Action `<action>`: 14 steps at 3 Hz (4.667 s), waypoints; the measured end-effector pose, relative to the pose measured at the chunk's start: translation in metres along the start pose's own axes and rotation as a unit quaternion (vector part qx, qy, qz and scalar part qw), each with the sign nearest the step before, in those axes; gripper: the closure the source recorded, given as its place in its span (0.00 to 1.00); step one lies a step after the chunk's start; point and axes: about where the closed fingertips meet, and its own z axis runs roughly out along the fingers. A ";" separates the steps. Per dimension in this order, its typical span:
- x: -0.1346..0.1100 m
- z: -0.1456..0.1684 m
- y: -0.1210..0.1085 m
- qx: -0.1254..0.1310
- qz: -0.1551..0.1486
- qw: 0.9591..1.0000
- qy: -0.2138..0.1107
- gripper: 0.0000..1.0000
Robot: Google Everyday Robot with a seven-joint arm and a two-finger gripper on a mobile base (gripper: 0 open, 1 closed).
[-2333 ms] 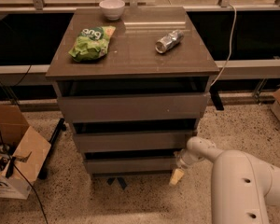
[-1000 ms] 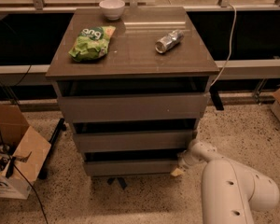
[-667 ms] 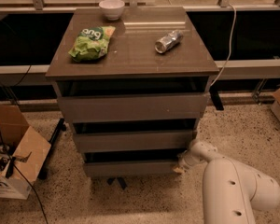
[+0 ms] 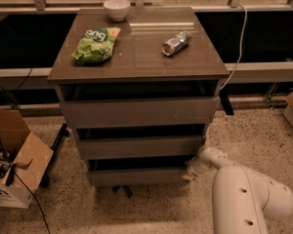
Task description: Open bottom drawer
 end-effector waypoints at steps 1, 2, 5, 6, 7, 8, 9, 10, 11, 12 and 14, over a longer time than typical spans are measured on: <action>0.000 0.000 0.000 0.000 0.000 1.000 0.000 0.84; 0.000 0.000 0.000 0.000 0.000 1.000 0.000 0.53; -0.002 -0.002 0.002 -0.001 -0.003 1.000 0.001 0.00; -0.020 0.001 0.025 -0.017 -0.053 0.998 0.010 0.00; -0.034 0.012 0.047 -0.044 -0.089 0.995 0.014 0.00; -0.031 0.024 0.064 -0.079 -0.101 0.992 0.015 0.17; -0.031 0.022 0.065 -0.080 -0.101 0.992 0.014 0.41; -0.033 0.020 0.065 -0.080 -0.101 0.992 0.014 0.63; -0.033 0.019 0.065 -0.080 -0.101 0.992 0.014 0.87; -0.027 0.016 0.067 -0.082 -0.092 0.992 0.014 1.00; -0.030 0.008 0.068 -0.082 -0.092 0.992 0.014 1.00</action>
Offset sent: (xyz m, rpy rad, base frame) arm 0.0000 0.0000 0.0001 0.0000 0.0000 0.0000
